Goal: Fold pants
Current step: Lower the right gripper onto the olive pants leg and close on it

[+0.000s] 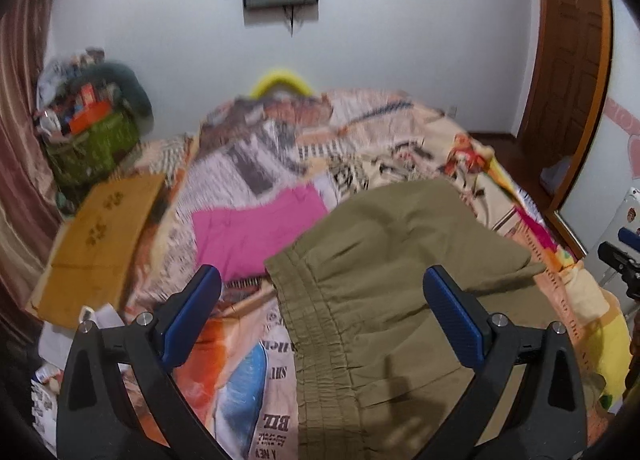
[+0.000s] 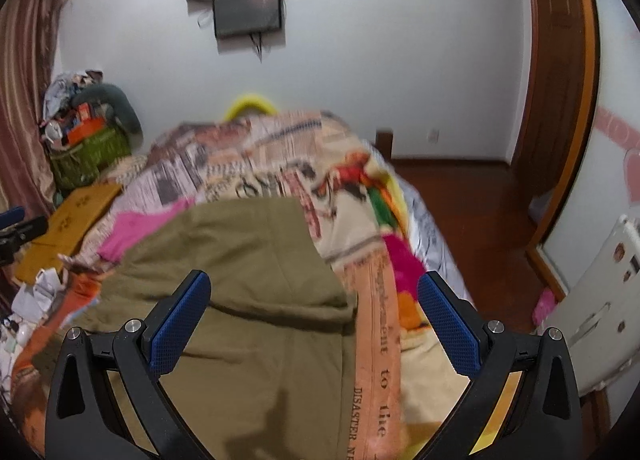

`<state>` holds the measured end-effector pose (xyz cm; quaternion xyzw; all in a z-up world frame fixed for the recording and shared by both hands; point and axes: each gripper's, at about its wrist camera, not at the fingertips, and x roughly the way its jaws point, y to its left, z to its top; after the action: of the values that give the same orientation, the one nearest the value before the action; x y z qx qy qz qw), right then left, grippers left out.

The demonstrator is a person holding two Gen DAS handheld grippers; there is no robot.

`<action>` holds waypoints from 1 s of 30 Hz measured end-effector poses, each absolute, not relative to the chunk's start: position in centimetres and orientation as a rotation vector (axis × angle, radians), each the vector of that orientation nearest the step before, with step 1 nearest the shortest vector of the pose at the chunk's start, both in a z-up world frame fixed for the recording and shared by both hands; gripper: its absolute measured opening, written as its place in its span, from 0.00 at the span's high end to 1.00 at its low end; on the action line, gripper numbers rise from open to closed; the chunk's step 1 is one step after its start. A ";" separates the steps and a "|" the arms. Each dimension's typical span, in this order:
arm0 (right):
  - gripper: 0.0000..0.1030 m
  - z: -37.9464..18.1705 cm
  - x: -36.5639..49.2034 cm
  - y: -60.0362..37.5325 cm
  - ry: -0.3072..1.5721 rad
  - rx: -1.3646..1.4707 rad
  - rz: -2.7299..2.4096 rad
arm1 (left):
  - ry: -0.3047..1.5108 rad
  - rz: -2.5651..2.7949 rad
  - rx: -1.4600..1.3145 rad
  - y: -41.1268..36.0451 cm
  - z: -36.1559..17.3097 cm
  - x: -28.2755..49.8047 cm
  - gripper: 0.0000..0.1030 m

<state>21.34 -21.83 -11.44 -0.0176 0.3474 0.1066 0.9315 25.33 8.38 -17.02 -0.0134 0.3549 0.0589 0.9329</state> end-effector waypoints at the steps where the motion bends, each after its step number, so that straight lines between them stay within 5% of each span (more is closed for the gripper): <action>1: 0.00 -12.1 21.8 -22.1 0.742 -0.034 0.218 | 0.760 0.113 -0.038 8.8 -18.0 25.9 0.00; 9: 0.02 -16.6 25.0 -22.5 0.896 -0.095 0.227 | 0.988 0.127 -0.034 10.7 -24.0 29.9 0.00; 13: 0.06 -18.8 26.7 -22.3 0.940 -0.110 0.246 | 1.064 0.100 -0.042 11.2 -26.0 30.8 0.09; 30: 0.60 -23.1 31.2 -21.8 1.042 -0.027 0.366 | 1.187 0.026 -0.086 11.5 -30.4 32.6 0.15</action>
<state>31.15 -21.80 -23.11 -0.0127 0.4948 0.1740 0.8513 32.64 11.46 -30.41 -0.0405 0.5591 0.0123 0.8280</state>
